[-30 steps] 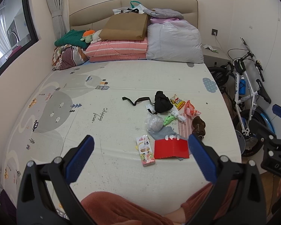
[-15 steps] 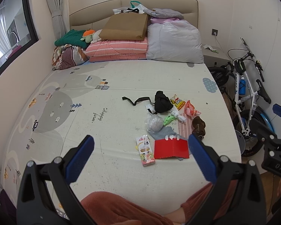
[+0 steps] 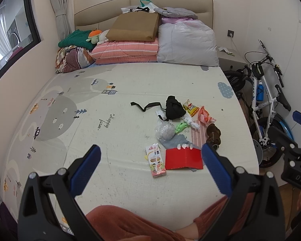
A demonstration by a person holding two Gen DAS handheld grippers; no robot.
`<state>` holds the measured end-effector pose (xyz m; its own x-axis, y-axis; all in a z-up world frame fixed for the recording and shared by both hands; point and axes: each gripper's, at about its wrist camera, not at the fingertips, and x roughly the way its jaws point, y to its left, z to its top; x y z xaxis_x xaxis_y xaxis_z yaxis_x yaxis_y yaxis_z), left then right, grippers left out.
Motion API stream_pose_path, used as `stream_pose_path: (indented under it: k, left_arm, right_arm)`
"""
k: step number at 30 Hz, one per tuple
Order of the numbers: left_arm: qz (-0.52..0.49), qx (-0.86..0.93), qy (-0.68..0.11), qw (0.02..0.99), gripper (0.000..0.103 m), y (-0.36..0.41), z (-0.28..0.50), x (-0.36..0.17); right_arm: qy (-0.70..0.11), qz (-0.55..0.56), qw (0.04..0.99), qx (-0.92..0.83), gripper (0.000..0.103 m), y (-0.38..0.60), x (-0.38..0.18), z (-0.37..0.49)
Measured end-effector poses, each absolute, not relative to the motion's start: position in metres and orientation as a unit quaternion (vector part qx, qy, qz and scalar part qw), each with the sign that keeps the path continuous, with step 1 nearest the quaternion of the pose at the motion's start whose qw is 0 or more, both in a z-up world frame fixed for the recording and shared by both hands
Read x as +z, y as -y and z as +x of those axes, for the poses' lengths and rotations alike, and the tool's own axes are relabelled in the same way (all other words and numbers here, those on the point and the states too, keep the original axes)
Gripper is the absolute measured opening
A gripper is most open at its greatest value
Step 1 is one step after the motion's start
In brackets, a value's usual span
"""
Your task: Collect trash
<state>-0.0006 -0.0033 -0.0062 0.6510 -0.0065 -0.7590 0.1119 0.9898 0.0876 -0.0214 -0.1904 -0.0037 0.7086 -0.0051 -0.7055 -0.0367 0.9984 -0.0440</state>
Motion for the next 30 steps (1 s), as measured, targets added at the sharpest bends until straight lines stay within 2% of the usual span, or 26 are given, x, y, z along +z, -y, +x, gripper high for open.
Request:
stream_pose_path:
  k: [3, 15, 30]
  left_arm:
    - [0.062, -0.032, -0.421, 0.904, 0.099, 0.004, 0.002, -0.011]
    - [0.051, -0.027, -0.459, 0.887, 0.099, 0.001, 0.033, -0.061]
    - [0.040, -0.008, -0.538, 0.842, 0.099, -0.006, 0.093, -0.182]
  right_arm:
    - [-0.385, -0.027, 0.923, 0.007, 0.091, 0.187, -0.002, -0.014]
    - [-0.411, -0.024, 0.911, 0.004, 0.091, 0.194, -0.052, 0.013]
    - [-0.471, -0.022, 0.882, -0.010, 0.091, 0.196, -0.175, 0.077]
